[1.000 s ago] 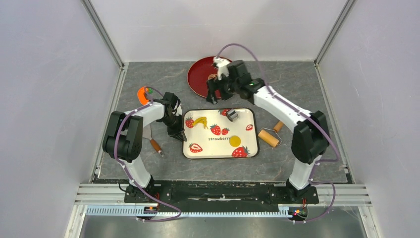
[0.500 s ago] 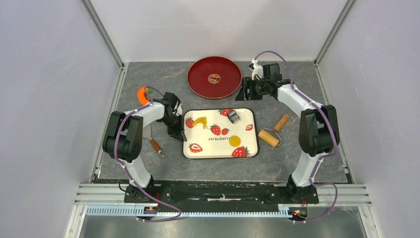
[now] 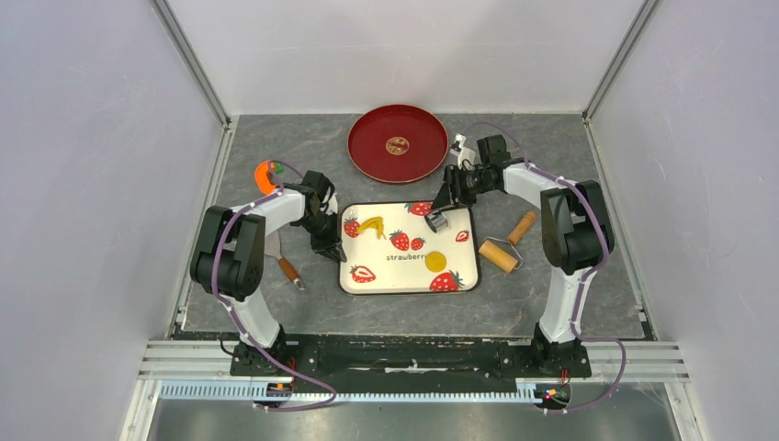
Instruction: Roll out the dumpling wrappers from the dough
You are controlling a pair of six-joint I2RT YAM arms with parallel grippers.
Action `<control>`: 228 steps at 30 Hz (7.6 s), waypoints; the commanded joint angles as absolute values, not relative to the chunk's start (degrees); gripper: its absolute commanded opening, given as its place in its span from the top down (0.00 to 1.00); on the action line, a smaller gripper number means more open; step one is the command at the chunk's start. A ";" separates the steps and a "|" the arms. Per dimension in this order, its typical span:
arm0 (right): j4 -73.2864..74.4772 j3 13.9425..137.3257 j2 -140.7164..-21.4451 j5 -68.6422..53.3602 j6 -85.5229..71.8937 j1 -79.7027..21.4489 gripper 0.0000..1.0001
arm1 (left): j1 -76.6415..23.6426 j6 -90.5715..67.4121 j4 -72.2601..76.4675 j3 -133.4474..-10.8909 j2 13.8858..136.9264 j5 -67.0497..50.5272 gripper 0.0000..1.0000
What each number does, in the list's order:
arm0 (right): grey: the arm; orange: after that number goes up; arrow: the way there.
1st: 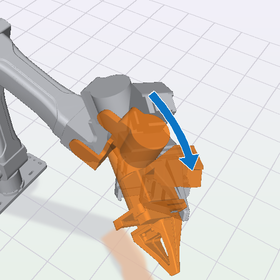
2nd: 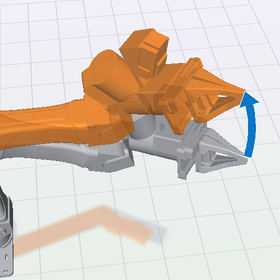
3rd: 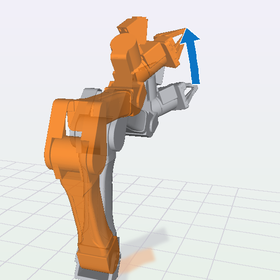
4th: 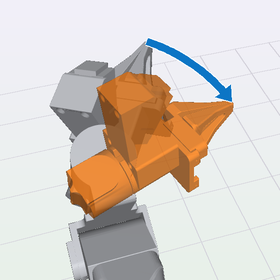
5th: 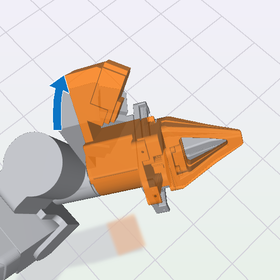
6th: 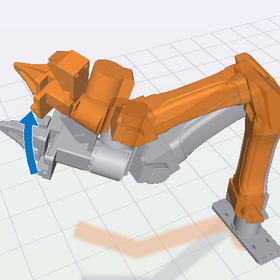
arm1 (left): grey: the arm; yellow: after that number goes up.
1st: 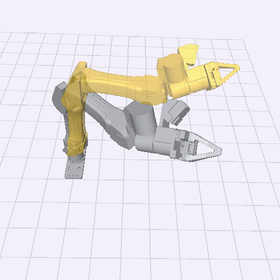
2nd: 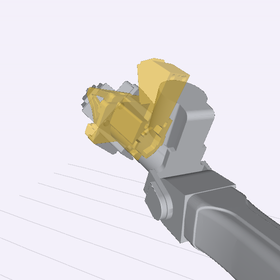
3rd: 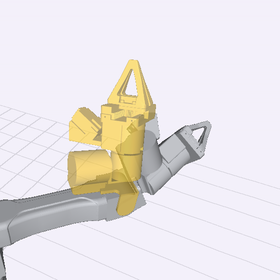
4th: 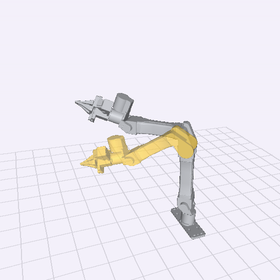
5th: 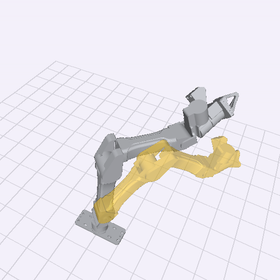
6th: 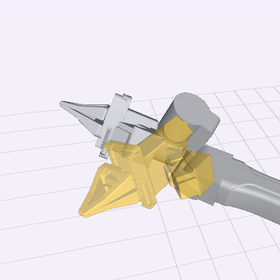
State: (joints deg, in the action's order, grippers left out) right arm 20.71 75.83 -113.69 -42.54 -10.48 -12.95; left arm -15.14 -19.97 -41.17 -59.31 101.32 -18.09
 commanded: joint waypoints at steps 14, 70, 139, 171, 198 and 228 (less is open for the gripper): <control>20.50 71.14 -110.94 -48.55 -10.08 -13.72 0.90 | -16.61 -16.35 -40.96 -57.39 103.54 -11.34 0.98; 41.73 66.26 -99.93 -42.85 5.35 -11.84 0.89 | -16.61 -15.77 -41.04 -57.48 103.62 -11.52 0.98; 15.91 81.33 -108.54 -10.33 -7.54 -16.08 0.43 | -16.61 -17.26 -40.06 -56.26 101.39 -13.80 0.98; 34.98 97.81 -129.16 -25.99 -11.72 -18.63 0.91 | -16.78 -23.61 -38.59 -51.64 92.68 -20.56 0.98; 31.81 84.18 -110.23 -21.59 -6.19 -19.59 0.37 | -19.07 -31.28 -38.23 -53.81 79.46 -15.18 0.32; 25.88 73.30 -102.21 -20.62 -6.62 -17.74 0.04 | -4.39 -44.95 -47.27 -44.38 79.06 5.64 0.37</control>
